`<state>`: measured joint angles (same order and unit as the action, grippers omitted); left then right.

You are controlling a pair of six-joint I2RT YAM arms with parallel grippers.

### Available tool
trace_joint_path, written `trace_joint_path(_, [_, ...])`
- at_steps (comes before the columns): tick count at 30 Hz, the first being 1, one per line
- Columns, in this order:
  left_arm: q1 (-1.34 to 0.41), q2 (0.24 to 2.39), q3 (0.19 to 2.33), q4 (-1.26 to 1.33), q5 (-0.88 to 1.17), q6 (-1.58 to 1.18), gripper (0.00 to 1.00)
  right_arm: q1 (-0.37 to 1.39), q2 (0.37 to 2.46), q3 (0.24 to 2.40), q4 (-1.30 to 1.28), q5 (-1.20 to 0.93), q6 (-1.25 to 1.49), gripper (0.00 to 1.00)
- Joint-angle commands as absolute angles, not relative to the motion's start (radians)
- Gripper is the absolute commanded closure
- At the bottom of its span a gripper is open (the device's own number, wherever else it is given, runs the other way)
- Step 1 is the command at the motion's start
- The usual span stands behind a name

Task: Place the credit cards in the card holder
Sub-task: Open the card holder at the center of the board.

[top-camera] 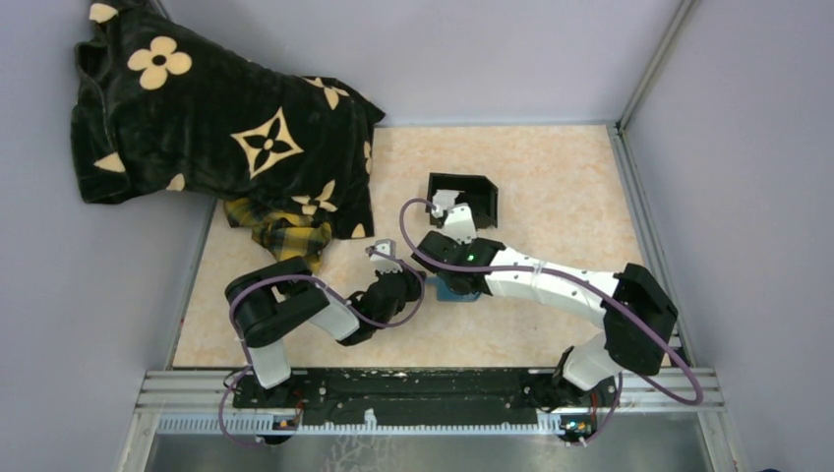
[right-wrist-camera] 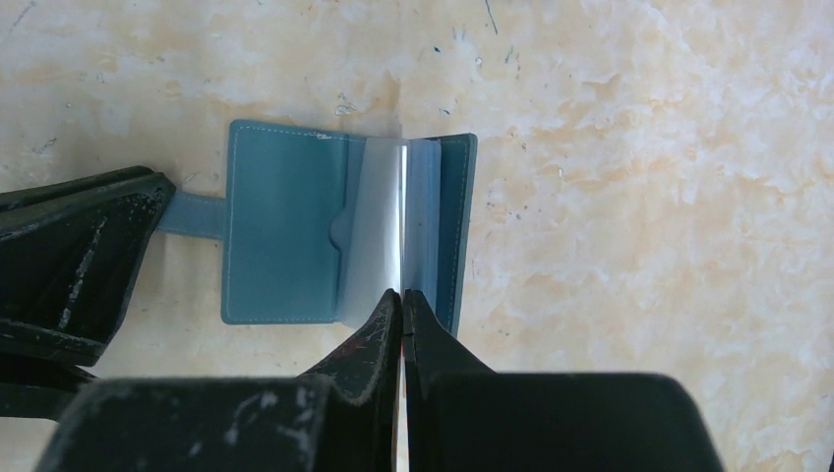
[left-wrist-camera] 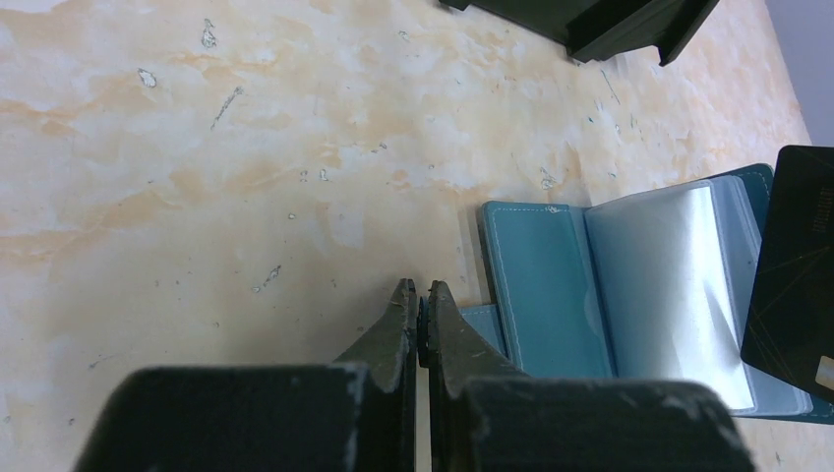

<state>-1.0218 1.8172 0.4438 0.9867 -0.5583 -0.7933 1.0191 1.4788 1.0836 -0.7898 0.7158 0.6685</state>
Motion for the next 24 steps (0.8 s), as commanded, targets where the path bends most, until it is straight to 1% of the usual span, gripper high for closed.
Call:
trace_joint_path(1, [-1.032,1.828,0.422,0.851,-0.563,-0.788,1.00,1.029,1.424,1.078,-0.799,0.746,0.696,1.00])
trace_joint_path(24, [-1.042,1.854,0.434,0.836,-0.570,-0.788,1.00,1.029,1.375,1.063,-0.816,0.755,0.715,1.00])
